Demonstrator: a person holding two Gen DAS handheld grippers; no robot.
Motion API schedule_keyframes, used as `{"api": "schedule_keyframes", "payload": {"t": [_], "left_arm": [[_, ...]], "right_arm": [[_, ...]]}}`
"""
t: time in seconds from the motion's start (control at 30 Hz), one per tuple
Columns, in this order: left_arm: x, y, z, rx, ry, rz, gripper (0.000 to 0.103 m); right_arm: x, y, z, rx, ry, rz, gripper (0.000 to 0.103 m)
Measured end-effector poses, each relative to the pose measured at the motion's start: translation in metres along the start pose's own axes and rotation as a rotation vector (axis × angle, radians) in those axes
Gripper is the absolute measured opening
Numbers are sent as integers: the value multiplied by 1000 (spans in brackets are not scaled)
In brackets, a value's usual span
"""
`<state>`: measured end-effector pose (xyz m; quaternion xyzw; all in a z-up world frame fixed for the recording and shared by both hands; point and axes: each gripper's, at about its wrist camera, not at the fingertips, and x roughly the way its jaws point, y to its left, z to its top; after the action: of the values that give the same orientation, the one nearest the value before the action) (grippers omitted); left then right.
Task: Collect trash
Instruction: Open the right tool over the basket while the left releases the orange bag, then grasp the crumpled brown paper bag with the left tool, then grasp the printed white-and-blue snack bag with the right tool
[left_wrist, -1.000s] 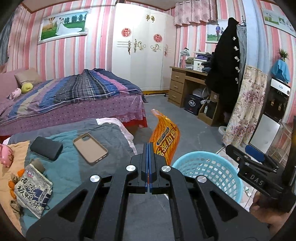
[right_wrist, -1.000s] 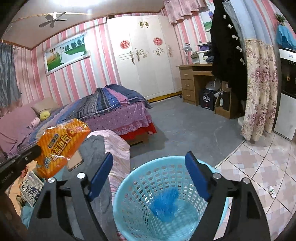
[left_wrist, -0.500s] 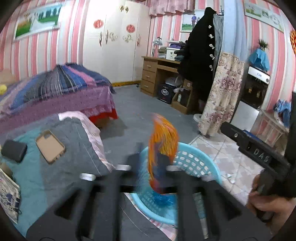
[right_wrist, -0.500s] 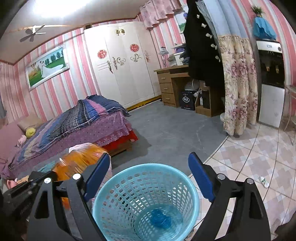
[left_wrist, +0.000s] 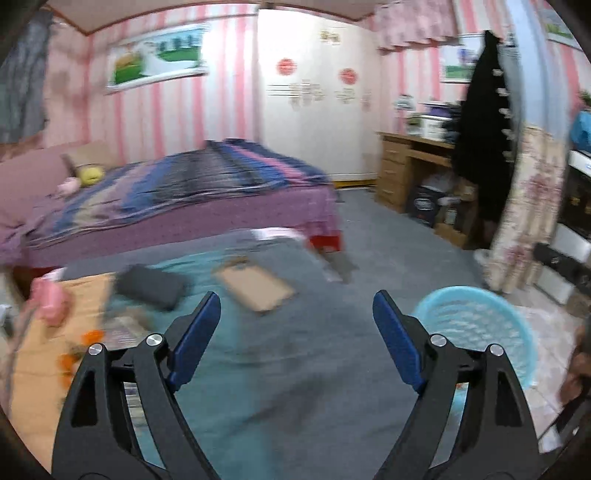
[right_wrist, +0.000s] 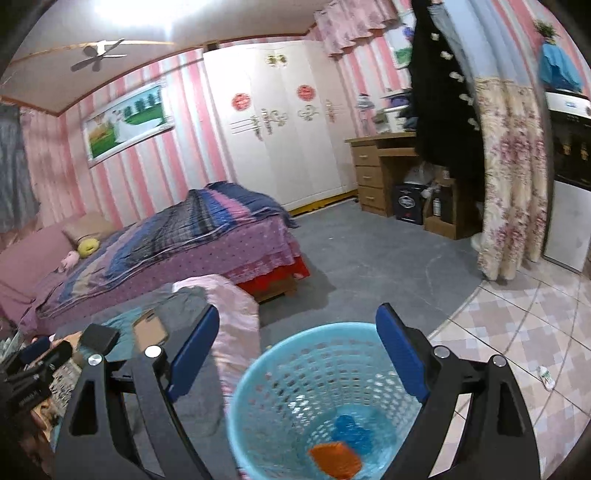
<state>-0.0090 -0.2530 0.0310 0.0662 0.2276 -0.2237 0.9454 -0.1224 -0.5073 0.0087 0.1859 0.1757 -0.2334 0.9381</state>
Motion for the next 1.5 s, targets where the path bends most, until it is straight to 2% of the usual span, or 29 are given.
{"api": "schedule_keyframes", "payload": {"t": [0.17,0.27,0.4,0.5,0.7,0.83,0.93,1.0,1.03,1.07,1.1,1.2,1.33,1.43,1.5], "left_arm": [[-24,86,-12,-65,-23,175,92],[-32,138,-29,-120,-5,255,93],[-32,199,-60,-207,69,281,94],[-29,226,-78,-232,127,298,94],[-27,241,-103,-234,184,253,94],[-12,242,-116,-225,241,224,94],[2,249,-124,-256,283,198,92],[13,249,-128,-249,327,189,81],[16,250,-132,-248,345,183,68],[19,250,-133,-255,364,167,46],[20,252,-134,-269,380,146,46],[6,258,-125,-297,329,139,44],[-20,272,-110,-313,240,230,44],[-31,282,-109,-331,214,274,44],[-33,286,-108,-344,212,278,44]], "right_arm": [[-2,39,-8,-52,9,82,86],[-4,67,-14,-85,23,132,86],[-8,112,-27,-151,32,182,86],[-7,147,-40,-185,52,232,86],[-3,212,-76,-293,122,310,87],[1,233,-86,-320,149,330,87],[4,243,-92,-343,162,338,87],[6,248,-97,-346,175,343,87],[7,250,-97,-347,180,345,87],[8,253,-99,-349,185,349,87],[9,256,-102,-352,191,355,87],[15,270,-111,-361,219,383,87],[18,305,-134,-420,259,443,87],[19,336,-156,-471,305,494,87],[21,349,-167,-493,314,490,87]]}}
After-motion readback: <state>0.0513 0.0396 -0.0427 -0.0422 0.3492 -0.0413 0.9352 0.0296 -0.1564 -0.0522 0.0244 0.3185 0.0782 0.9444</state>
